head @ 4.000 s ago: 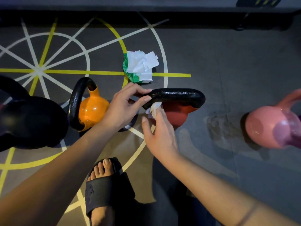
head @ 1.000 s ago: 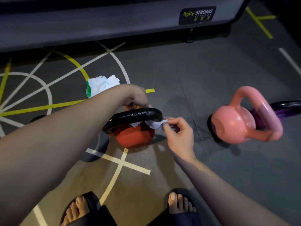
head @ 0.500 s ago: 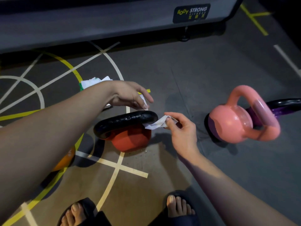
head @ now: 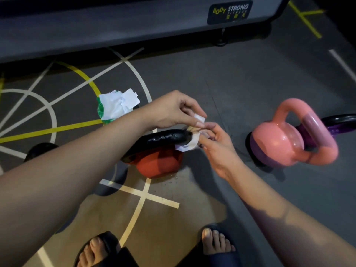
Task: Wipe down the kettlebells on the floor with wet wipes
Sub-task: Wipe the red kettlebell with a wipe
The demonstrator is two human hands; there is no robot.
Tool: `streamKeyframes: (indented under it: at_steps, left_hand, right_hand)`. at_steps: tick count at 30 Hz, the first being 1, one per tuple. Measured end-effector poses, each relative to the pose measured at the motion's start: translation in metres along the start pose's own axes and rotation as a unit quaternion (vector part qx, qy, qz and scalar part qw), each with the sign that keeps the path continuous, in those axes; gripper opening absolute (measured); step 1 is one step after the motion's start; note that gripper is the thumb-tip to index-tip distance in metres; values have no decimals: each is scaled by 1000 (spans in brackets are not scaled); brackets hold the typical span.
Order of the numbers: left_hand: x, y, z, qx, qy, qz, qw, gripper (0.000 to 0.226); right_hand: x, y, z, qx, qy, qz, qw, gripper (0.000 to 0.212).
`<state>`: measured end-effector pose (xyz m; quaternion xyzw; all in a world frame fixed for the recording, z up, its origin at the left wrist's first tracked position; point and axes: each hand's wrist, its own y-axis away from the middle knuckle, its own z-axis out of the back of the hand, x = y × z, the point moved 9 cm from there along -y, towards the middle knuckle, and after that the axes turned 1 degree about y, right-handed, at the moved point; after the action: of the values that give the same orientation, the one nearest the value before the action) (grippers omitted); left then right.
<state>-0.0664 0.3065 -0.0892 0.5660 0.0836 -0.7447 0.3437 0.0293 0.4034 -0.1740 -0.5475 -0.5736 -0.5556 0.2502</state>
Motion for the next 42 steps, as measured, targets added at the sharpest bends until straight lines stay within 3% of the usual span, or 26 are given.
streamKeyframes:
  at_steps: [4,8,11,15,18,21,26,31,35,37,38,40,42]
  left_hand:
    - [2,20,2,-27,-85,-9,996,25]
    - [-12,39,8,-128,-174,-87,973,17]
    - [-22,49,-5,-87,-236,-161,955,12]
    - [-21,68,-32,-46,-433,-241,867,15]
    - [-20,73,-42,-43,-497,-261,827,27]
    - [-22,78,-42,-49,-490,-276,825,33]
    - [-27,80,-44,-35,-473,-272,837,34]
    - [-29,81,-54,-13,-450,-266,853,41]
    - [-23,76,-48,-26,-445,-244,861,35]
    - [-21,72,-47,-38,-462,-236,854,30]
    - [-22,71,-49,-46,-484,-238,841,29]
    - [-22,73,-57,-56,-545,-255,797,25]
    - [-20,77,-62,-55,-573,-264,774,27]
  right_hand:
    - [10,0,-8,52,54,16,997,39]
    - [12,0,-13,76,174,48,981,33]
    - [30,2,-13,51,278,126,951,39]
    - [48,15,-12,15,376,233,897,38]
    - [51,22,-16,8,410,270,871,25]
    - [51,23,-19,41,413,275,867,28]
    - [41,22,-24,64,451,247,855,52]
    - [59,10,-29,108,520,302,791,37]
    - [55,15,-32,118,560,299,764,30]
    - [51,18,-25,86,553,286,778,14]
    - [50,18,-17,65,521,252,813,14]
    - [38,19,-2,35,374,133,917,27]
    - [25,25,0,29,213,35,976,30]
